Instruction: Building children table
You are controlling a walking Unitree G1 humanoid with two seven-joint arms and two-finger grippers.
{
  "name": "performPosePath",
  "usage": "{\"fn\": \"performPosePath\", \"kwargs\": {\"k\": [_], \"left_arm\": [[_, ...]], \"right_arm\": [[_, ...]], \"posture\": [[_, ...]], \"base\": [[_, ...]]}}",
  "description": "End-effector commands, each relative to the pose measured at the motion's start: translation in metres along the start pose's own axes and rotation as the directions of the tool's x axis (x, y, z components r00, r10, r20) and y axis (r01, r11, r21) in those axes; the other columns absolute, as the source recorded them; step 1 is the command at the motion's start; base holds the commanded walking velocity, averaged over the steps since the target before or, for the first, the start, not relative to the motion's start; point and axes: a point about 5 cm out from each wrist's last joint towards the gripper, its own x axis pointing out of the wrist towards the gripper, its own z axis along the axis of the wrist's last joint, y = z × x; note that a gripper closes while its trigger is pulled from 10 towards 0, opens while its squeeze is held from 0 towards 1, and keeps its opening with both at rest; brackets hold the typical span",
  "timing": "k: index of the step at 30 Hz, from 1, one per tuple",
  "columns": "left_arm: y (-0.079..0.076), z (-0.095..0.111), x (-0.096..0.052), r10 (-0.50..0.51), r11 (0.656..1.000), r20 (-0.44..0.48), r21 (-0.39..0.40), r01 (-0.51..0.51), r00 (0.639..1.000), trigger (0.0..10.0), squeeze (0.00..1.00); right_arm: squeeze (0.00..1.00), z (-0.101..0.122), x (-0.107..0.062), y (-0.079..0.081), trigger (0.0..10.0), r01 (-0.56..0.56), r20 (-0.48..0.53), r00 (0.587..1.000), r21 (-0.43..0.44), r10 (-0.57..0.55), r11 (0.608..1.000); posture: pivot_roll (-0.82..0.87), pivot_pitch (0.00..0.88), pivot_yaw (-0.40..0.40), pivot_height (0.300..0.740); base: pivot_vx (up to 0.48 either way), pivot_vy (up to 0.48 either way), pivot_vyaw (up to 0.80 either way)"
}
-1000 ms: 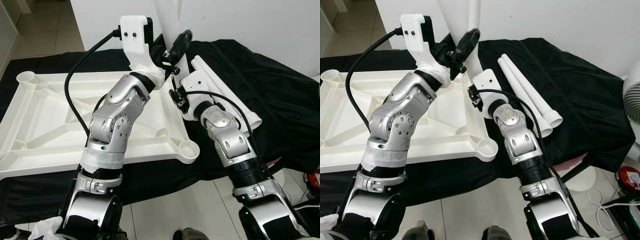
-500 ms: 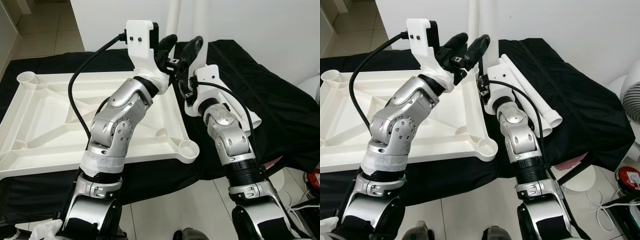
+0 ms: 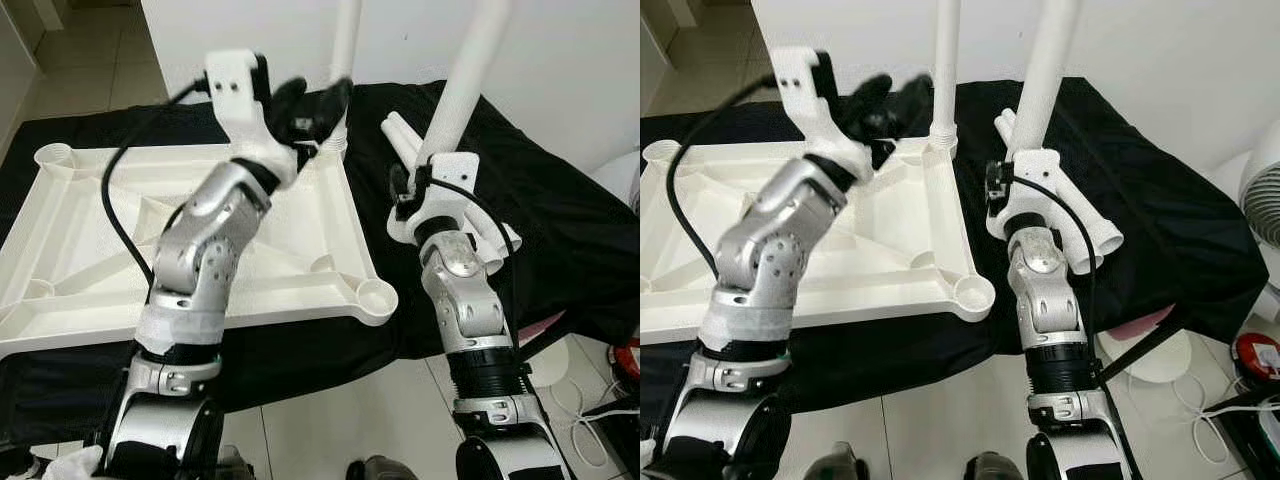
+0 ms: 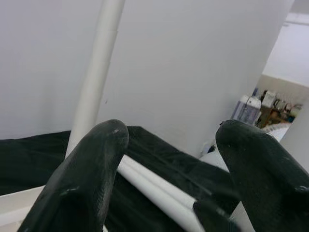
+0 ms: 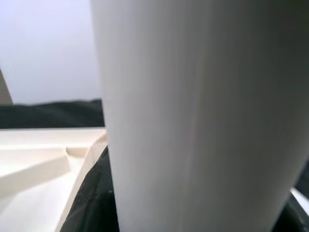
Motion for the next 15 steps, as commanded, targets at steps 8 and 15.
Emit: {"fn": "performPosePath", "kwargs": {"k": [8, 15], "left_arm": [[-0.021, -0.034, -0.019, -0.206, 0.953, -0.102, 0.204, 0.223, 0.973, 10.0, 0.00], [-0.044, -0.054, -0.052, -0.436, 0.884, -0.125, 0.125, 0.451, 0.891, 10.0, 0.00]], "right_arm": [[0.00, 0.005, -0.006, -0.013, 10.0, 0.028, 0.046, 0.999, -0.034, -0.027, 0.999], [0.00, 0.007, -0.007, -0.019, 10.0, 0.018, 0.058, 0.998, -0.052, -0.015, 0.998]], "posture": [[-0.02, 0.016, -0.017, 0.740], [-0.02, 0.003, -0.029, 0.740]], "base": [[0.000, 0.000, 0.00], [0.000, 0.000, 0.00]]}}
